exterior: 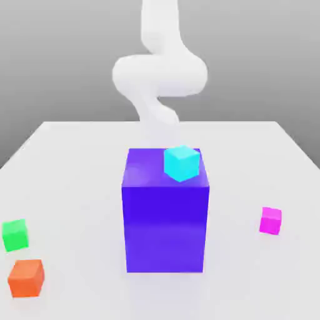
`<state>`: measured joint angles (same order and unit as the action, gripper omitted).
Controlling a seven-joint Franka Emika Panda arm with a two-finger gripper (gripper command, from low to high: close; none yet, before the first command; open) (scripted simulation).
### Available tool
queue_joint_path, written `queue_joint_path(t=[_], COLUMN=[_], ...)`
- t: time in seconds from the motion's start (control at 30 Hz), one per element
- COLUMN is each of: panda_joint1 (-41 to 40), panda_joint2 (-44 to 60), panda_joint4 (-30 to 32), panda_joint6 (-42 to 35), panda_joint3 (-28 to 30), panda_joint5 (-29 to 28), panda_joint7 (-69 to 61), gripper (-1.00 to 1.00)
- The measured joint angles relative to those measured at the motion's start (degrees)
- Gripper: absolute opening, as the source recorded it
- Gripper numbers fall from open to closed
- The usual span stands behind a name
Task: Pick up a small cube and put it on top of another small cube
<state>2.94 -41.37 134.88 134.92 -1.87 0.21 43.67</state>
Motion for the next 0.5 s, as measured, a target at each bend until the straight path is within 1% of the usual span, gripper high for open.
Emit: queue_joint_path(t=[0.5], panda_joint1=[20.2], panda_joint2=[32.1], panda_joint4=[20.7], panda_joint6=[21.9], panda_joint3=[-14.1], panda_joint5=[-0.2], panda_joint7=[-14.0], gripper=[0.00])
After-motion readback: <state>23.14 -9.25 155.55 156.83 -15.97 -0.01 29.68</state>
